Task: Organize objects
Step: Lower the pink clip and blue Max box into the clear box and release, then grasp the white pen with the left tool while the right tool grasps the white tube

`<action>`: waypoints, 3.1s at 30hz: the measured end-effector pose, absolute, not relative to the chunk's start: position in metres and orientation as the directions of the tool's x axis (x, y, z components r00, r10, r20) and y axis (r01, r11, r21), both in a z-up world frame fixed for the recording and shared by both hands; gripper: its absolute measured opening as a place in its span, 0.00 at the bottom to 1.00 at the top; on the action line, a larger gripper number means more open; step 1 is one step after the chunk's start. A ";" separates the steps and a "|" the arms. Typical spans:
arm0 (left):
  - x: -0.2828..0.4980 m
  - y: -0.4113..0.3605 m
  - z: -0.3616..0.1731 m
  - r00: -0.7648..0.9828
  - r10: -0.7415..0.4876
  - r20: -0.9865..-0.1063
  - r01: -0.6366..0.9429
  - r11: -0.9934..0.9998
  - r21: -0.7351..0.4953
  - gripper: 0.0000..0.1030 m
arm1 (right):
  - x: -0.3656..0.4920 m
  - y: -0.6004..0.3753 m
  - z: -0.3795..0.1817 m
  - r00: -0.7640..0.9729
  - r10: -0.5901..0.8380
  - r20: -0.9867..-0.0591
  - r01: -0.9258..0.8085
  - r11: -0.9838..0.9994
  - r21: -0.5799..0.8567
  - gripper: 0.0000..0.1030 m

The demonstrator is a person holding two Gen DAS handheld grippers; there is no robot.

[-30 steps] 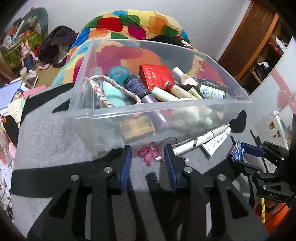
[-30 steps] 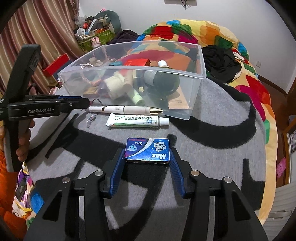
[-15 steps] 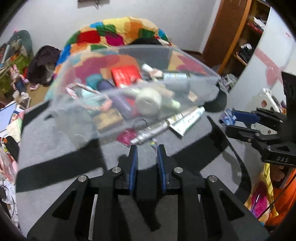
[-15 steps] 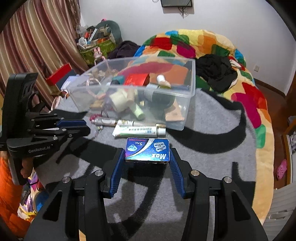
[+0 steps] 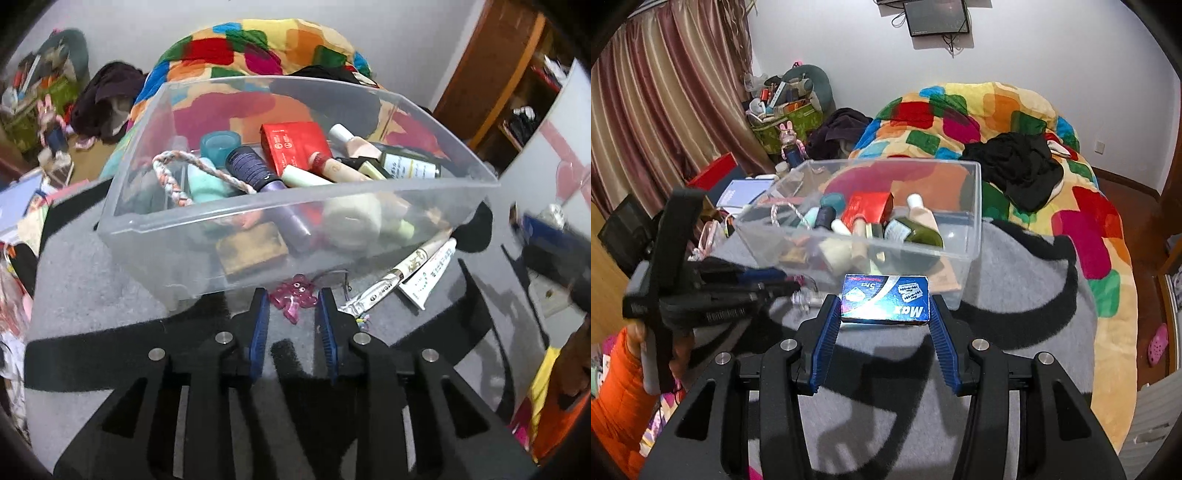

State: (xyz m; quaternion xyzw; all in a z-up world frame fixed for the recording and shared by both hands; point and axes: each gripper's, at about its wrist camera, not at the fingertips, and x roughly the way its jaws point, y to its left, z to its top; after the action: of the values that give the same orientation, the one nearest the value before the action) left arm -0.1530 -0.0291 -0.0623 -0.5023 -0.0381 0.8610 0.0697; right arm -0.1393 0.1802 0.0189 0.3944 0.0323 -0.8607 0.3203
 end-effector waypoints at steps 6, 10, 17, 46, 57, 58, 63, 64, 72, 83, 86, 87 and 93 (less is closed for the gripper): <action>-0.153 -0.019 -0.066 -0.494 0.130 -0.860 -0.116 -0.990 -0.083 0.27 | -0.152 0.168 0.038 -0.523 -0.539 -0.660 0.570 -0.797 0.200 0.43; -0.153 -0.014 -0.067 -0.509 0.100 -0.855 -0.131 -0.991 -0.038 0.26 | -0.165 0.156 0.041 -0.536 -0.522 -0.664 0.555 -0.810 0.189 0.43; -0.137 -0.020 -0.054 -0.558 0.129 -0.820 -0.136 -0.989 -0.064 0.26 | -0.185 0.145 0.031 -0.521 -0.493 -0.696 0.525 -0.829 0.194 0.43; -0.178 -0.067 0.010 -0.662 0.173 -0.729 -0.014 -0.976 -0.219 0.26 | -0.205 0.111 0.006 -0.449 -0.456 -0.768 0.538 -0.824 0.175 0.52; -0.167 -0.060 0.016 -0.661 0.207 -0.721 -0.049 -0.971 -0.234 0.26 | -0.177 0.138 0.021 -0.491 -0.470 -0.734 0.563 -0.814 0.144 0.55; -0.164 -0.059 0.018 -0.665 0.210 -0.717 -0.056 -0.971 -0.232 0.26 | -0.173 0.142 0.022 -0.500 -0.465 -0.731 0.563 -0.816 0.134 0.55; -0.147 -0.043 0.024 -0.676 0.219 -0.703 -0.109 -0.974 -0.199 0.26 | -0.156 0.157 0.023 -0.518 -0.453 -0.726 0.556 -0.823 0.117 0.55; -0.142 -0.039 0.023 -0.673 0.228 -0.703 -0.126 -0.973 -0.195 0.26 | -0.153 0.160 0.022 -0.518 -0.450 -0.727 0.552 -0.825 0.117 0.55; -0.135 -0.005 -0.022 -0.564 0.235 -0.792 -0.218 -0.967 -0.132 0.26 | -0.154 0.171 -0.017 -0.425 -0.441 -0.790 0.492 -0.846 0.208 0.61; -0.155 0.002 -0.064 -0.468 0.215 -0.857 -0.210 -0.969 -0.128 0.33 | -0.176 0.151 -0.046 -0.383 -0.377 -0.843 0.397 -0.892 0.218 0.67; -0.151 0.005 -0.064 -0.468 0.223 -0.855 -0.231 -0.965 -0.126 0.32 | -0.172 0.151 -0.046 -0.396 -0.371 -0.840 0.407 -0.891 0.201 0.67; -0.151 0.005 -0.064 -0.463 0.237 -0.854 -0.240 -0.961 -0.137 0.30 | -0.170 0.152 -0.045 -0.399 -0.370 -0.839 0.412 -0.890 0.197 0.66; -0.134 0.020 -0.060 -0.453 0.263 -0.852 -0.309 -0.943 -0.126 0.22 | -0.163 0.161 -0.043 -0.386 -0.395 -0.834 0.441 -0.873 0.209 0.53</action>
State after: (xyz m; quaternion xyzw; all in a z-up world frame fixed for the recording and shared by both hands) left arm -0.1343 0.0201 -0.0599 -0.4953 0.0236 0.8520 0.1679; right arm -0.1626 0.1612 -0.0429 0.4938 0.0234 -0.8322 0.2511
